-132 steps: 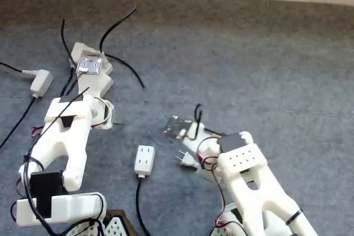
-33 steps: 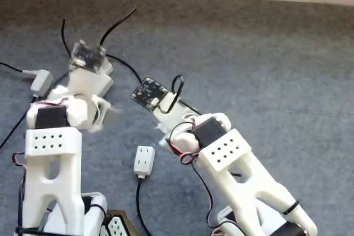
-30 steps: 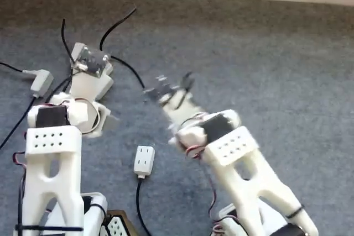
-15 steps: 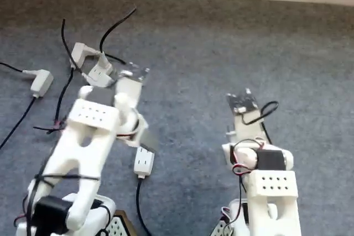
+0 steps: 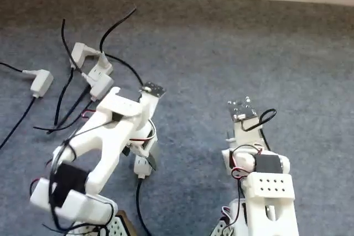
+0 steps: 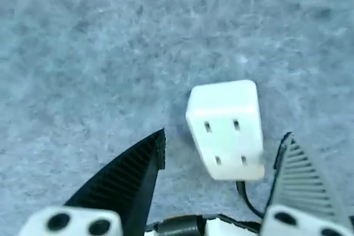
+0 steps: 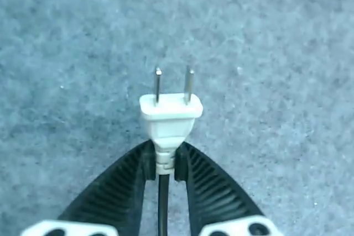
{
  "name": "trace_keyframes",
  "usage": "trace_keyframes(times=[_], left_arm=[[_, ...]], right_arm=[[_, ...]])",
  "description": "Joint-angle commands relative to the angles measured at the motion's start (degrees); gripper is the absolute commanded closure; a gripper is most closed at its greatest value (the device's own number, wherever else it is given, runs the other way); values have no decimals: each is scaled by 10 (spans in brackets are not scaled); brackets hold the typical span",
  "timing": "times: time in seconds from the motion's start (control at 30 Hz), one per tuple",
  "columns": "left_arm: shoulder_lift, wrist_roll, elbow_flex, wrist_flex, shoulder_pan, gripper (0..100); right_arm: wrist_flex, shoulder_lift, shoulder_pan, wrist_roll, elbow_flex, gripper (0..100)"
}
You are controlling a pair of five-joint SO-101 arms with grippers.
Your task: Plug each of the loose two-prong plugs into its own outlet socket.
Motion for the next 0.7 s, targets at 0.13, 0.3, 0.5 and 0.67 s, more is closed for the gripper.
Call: trace_keyframes(times=[0.13,0.3,0.5,0.67], left_arm=[[47,-92,-2,-60,3,818],[15,-252,-34,4,2,952],[-2,-475,-122,164,16,954],[30,-557,-255,252,101,950]], right_arm=[[-5,-10,6,6,-7,992],[-5,-10,5,6,-6,992],[-5,-10,3,7,-7,992],[-5,-10,3,9,-7,992]])
